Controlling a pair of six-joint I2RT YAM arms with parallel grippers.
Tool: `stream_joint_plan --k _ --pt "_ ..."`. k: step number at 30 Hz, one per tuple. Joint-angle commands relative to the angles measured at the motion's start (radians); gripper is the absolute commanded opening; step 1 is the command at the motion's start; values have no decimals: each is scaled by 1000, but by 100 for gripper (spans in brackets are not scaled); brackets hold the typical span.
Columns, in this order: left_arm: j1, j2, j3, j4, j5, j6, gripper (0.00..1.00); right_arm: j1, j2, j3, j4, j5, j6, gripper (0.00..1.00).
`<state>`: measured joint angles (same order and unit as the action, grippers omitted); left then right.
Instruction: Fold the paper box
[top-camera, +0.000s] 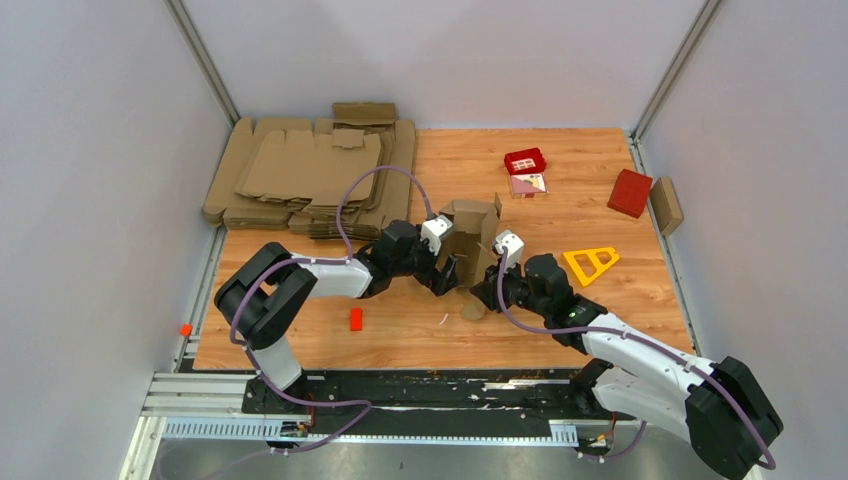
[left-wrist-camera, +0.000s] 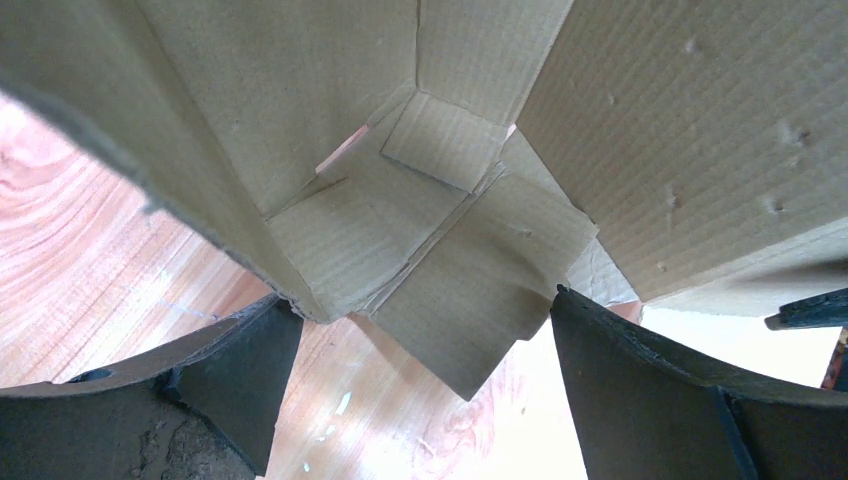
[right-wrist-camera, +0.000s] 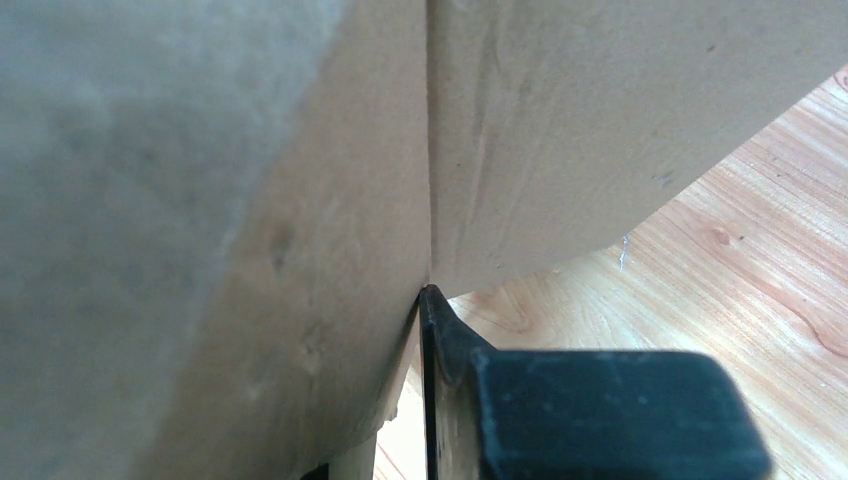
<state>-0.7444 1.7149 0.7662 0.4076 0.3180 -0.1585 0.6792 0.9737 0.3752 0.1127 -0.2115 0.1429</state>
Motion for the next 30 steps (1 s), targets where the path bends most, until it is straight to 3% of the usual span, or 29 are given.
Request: stream_joint_plan --k 1,30 --pt "-7 -11 13 85 71 -19 100 -1 -6 38 25 -20 -15 18" --pt "-6 17 74 -10 153 131 100 -1 -5 43 21 -25 -19 18"
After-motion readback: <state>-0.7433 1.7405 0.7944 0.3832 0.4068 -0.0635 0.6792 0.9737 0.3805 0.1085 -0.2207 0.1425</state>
